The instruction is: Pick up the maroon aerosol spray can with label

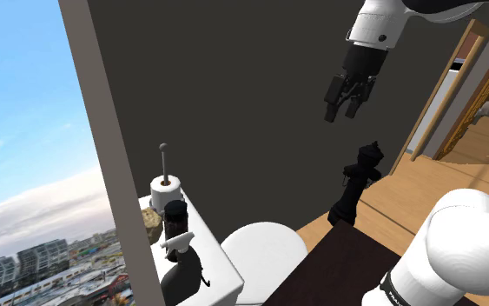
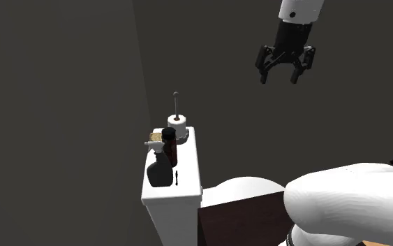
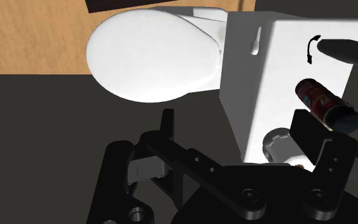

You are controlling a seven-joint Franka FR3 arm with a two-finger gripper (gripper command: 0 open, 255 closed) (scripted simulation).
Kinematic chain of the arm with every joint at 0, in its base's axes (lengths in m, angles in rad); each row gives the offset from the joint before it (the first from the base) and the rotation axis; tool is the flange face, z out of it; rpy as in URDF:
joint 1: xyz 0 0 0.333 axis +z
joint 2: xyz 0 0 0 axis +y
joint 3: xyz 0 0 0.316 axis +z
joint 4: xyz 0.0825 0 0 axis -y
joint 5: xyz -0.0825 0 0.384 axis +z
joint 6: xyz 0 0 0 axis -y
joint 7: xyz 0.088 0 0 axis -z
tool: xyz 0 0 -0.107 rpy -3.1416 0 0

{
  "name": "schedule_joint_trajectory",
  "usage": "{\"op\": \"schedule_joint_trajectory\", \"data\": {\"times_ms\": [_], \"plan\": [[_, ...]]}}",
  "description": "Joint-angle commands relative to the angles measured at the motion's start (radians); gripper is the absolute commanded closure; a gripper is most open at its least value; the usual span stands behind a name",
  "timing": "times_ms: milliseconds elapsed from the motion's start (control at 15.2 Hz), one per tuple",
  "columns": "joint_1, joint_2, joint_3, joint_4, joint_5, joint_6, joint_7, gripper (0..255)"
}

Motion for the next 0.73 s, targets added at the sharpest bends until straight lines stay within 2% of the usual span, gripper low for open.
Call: {"op": "schedule_joint_trajectory", "data": {"times_ms": [0,660], "plan": [[0.000,0.000,0.000,0.000,0.000,0.000,0.000,0],[0.035,0.199,0.177,-0.051,0.095,0.228,0.217,0]]}}
